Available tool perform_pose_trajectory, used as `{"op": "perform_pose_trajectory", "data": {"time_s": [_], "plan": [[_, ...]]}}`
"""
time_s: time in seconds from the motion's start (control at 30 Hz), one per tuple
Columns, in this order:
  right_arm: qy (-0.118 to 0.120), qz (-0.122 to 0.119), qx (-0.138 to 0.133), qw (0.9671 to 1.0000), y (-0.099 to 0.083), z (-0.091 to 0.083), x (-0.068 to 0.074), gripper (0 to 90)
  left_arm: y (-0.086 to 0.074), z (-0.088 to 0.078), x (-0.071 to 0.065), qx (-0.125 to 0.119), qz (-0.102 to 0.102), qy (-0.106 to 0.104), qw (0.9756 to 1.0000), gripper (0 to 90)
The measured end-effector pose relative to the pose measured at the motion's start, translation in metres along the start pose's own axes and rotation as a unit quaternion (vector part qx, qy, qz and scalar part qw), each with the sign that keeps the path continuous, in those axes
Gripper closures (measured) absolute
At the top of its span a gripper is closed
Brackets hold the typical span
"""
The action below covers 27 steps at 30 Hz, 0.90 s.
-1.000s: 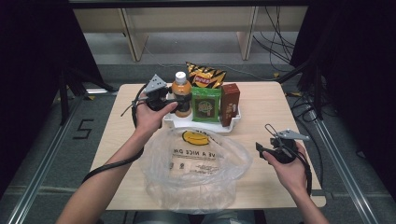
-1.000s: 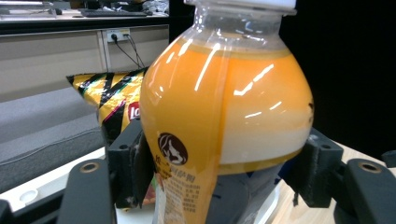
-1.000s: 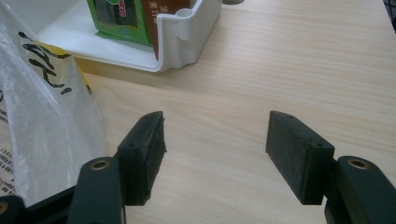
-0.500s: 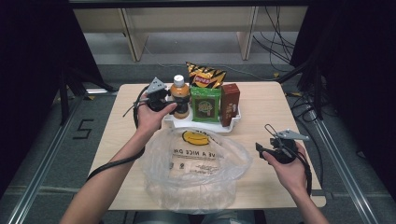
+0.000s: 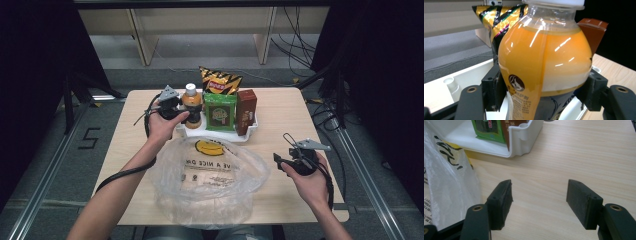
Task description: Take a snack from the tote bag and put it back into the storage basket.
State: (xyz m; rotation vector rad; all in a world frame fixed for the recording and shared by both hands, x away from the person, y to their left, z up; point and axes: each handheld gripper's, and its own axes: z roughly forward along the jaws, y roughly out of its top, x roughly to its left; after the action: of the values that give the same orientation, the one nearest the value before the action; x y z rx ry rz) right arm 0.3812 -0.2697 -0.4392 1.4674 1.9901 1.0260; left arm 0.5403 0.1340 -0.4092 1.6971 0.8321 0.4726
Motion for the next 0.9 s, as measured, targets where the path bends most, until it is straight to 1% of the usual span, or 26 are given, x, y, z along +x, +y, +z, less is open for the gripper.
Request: {"op": "perform_pose_trajectory", "data": {"time_s": [0.3, 0.33, 0.43, 0.47, 0.5, 0.53, 0.57, 0.77, 0.9], "plan": [[0.0, -0.002, 0.0, 1.0, 0.0, 0.0, 0.0, 37.8, -0.01, 0.006, 0.006, 0.014, -0.006, 0.009, 0.9999, 32.4], [0.003, 0.001, 0.003, 1.0, 0.0, 0.0, 0.0, 37.8, -0.012, 0.007, 0.007, 0.014, -0.006, 0.009, 0.9998, 32.4], [0.007, 0.0, 0.003, 1.0, 0.0, 0.0, 0.0, 37.8, -0.014, 0.009, 0.008, 0.018, -0.006, 0.01, 0.9998, 32.4], [0.002, 0.012, 0.007, 0.9999, -0.001, 0.0, 0.003, 37.8, -0.015, 0.01, 0.008, 0.02, -0.007, 0.011, 0.9997, 32.4], [0.006, -0.002, 0.002, 1.0, -0.001, 0.001, 0.0, 37.8, -0.016, 0.01, 0.008, 0.022, -0.007, 0.011, 0.9997, 32.4], [0.01, -0.001, -0.003, 0.9999, -0.001, 0.002, 0.0, 37.8, -0.016, 0.011, 0.008, 0.025, -0.005, 0.012, 0.9996, 32.4], [0.008, -0.005, -0.002, 1.0, -0.001, 0.002, 0.0, 37.8, -0.017, 0.012, 0.008, 0.026, -0.005, 0.013, 0.9996, 32.4], [0.009, 0.0, 0.0, 1.0, -0.001, 0.002, 0.0, 37.8, -0.023, 0.015, 0.011, 0.039, 0.001, 0.021, 0.999, 32.3], [0.01, 0.002, 0.001, 1.0, -0.001, 0.003, 0.001, 37.8, -0.027, 0.017, 0.012, 0.045, -0.002, 0.023, 0.9987, 32.4]]}}
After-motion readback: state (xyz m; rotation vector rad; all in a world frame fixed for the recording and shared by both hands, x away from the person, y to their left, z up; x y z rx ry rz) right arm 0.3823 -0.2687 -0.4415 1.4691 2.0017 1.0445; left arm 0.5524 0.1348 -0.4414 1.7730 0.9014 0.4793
